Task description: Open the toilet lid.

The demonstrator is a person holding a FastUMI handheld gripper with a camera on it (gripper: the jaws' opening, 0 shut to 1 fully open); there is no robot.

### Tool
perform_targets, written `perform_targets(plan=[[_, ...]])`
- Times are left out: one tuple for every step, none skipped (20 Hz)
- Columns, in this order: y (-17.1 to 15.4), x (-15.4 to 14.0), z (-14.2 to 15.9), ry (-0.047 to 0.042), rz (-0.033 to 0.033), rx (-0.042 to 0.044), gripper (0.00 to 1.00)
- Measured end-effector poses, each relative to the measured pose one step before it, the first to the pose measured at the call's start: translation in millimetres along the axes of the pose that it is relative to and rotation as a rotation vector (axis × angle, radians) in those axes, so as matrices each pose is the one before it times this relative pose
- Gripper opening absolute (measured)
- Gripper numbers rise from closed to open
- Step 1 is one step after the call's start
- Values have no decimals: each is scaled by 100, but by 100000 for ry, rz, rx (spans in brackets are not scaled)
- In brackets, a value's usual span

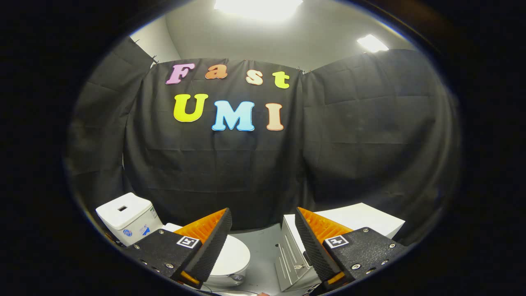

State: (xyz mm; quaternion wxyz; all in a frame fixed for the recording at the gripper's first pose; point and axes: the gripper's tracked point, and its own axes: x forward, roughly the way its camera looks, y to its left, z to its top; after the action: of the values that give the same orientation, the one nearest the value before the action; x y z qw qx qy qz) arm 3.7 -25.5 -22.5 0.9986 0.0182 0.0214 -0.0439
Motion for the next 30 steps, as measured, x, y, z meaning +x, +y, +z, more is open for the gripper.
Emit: perform_targets(plan=[[-166,240,-255,-251,-1290,-145,95],[119,288,-461,67,-920,-31,95],[295,405,-638,843,-309,-42,95],[265,476,-1054,2985,-658,134,95],[375,399,-992,3024,-7,100,95],[608,187,-605,1194,777,256,95],[696,229,-520,804,1117,353,95],[652,353,-966,1573,1396,659,95],[756,417,-1043,2281,1696,964,95],[661,467,-1112,2194,1700,1269,95],[690,290,-933,1888,1993,1333,95],[577,371,-1038,2050,1820,1471,95],[462,282,-933,1942,1497,1732,95],[278,213,-944,1568,1065,1838,95],[131,249,-837,1744,284,2037,95],[70,324,-1022,2070,120,2038,95],[-165,348,-1172,3048,-968,1719,95],[-456,548,-1445,3613,-2306,1391,95],[-268,450,-1278,3079,-1546,738,95],[98,197,-1320,2766,-517,6,95],[143,324,-1331,3389,200,-301,95],[42,310,-1526,3355,225,-289,95],[-72,335,-1234,2836,100,208,95],[-107,278,-1448,3055,83,1082,95],[-104,197,-1348,3678,-80,1998,95],[-139,214,-1205,2990,-730,2310,95],[-205,224,-699,1774,-1203,2467,96],[-89,190,-595,1254,-316,2319,96],[-5,296,-601,1341,75,1942,95],[26,323,-645,1586,189,1466,96]])
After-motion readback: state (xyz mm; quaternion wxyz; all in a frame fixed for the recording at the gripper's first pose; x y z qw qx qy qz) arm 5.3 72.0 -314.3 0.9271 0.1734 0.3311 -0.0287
